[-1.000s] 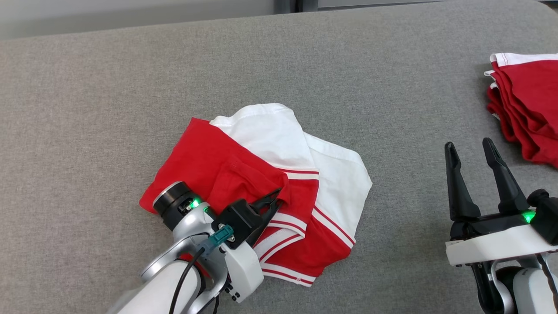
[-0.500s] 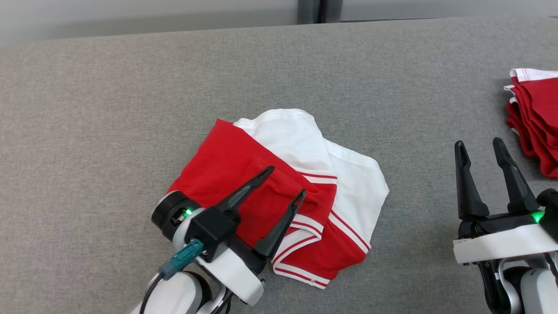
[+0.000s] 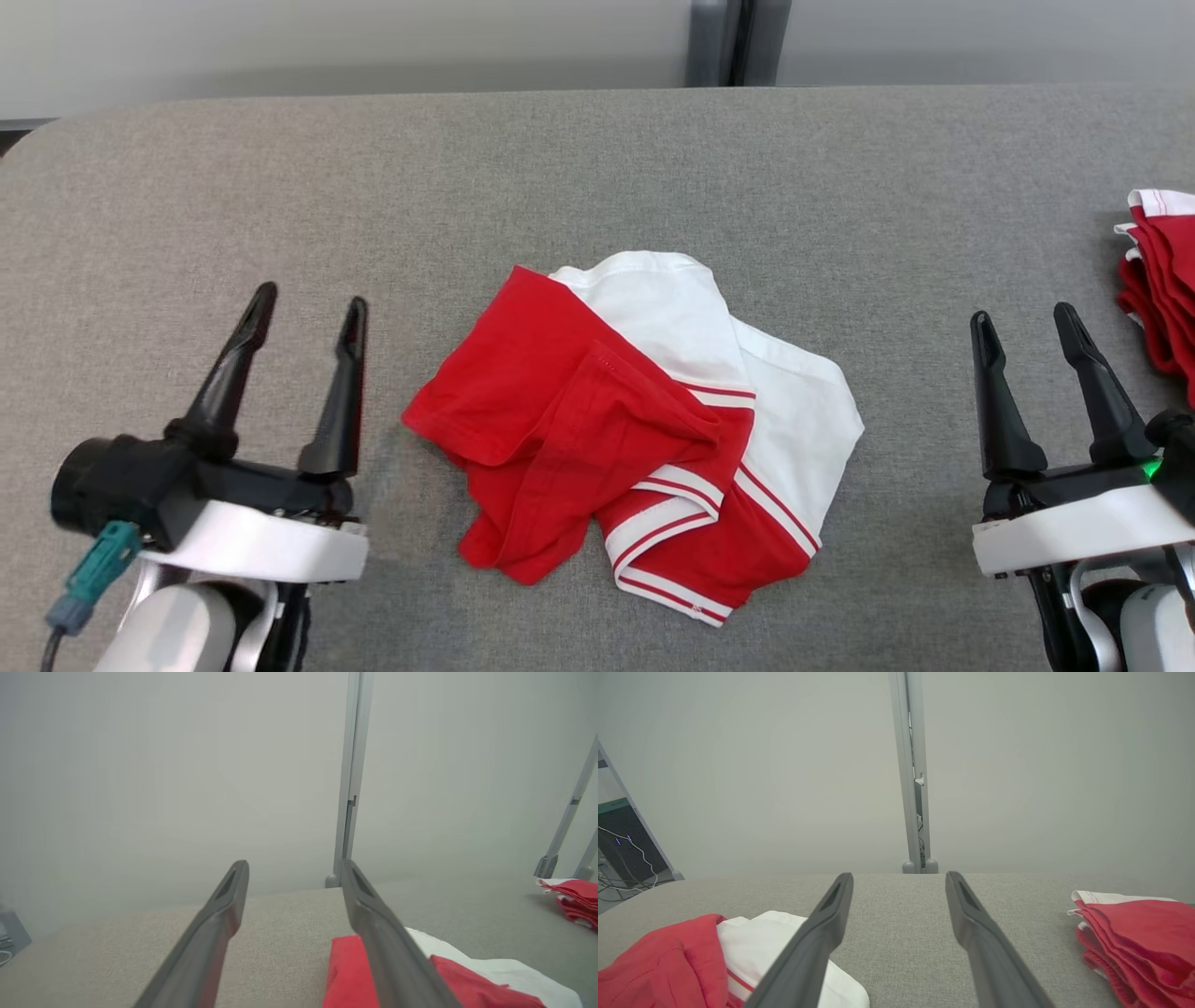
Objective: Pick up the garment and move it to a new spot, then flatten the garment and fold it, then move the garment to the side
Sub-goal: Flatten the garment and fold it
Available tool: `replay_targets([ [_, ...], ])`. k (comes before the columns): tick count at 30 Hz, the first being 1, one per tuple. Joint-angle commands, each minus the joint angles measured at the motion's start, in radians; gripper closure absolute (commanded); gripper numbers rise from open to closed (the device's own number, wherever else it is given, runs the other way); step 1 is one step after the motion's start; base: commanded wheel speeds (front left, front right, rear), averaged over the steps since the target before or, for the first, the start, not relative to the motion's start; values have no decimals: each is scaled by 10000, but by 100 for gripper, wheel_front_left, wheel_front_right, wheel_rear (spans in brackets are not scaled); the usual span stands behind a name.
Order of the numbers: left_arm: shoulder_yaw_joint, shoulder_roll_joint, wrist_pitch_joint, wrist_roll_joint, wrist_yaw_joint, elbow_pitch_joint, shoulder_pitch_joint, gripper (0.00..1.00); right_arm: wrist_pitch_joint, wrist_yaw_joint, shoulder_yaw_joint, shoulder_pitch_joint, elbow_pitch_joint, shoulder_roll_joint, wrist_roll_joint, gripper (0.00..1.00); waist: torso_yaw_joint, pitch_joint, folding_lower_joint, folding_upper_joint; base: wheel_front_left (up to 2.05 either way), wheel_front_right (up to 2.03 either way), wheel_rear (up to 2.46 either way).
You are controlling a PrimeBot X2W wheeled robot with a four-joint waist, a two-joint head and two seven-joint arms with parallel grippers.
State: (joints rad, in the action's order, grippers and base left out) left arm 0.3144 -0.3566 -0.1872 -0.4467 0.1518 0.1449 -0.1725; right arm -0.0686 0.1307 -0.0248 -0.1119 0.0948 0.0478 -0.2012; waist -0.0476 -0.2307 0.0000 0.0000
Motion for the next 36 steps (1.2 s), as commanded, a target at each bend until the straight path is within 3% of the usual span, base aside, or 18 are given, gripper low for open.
replay_targets([
  [1, -213, -69, -80, -133, 122, -62, 206, 0, 58, 3, -29, 155, 78, 55, 66, 0, -28, 67, 0, 0, 0, 0, 0],
  [8, -1020, -449, -351, -315, 456, -291, 1005, 0, 255, 3, -9, 371, 128, 53, 151, 0, -91, 222, 0, 0, 0, 0, 0],
  [26, -600, -237, -407, -244, 316, -397, 776, 0, 675, 3, 26, 61, 130, 344, 485, 0, -477, 102, 0, 0, 0, 0, 0],
  [36, -362, 128, -589, -222, 150, -649, 314, 0, 1691, 3, 1768, -911, -1378, 1388, -391, 0, -1389, -488, 0, 0, 0, 0, 0],
])
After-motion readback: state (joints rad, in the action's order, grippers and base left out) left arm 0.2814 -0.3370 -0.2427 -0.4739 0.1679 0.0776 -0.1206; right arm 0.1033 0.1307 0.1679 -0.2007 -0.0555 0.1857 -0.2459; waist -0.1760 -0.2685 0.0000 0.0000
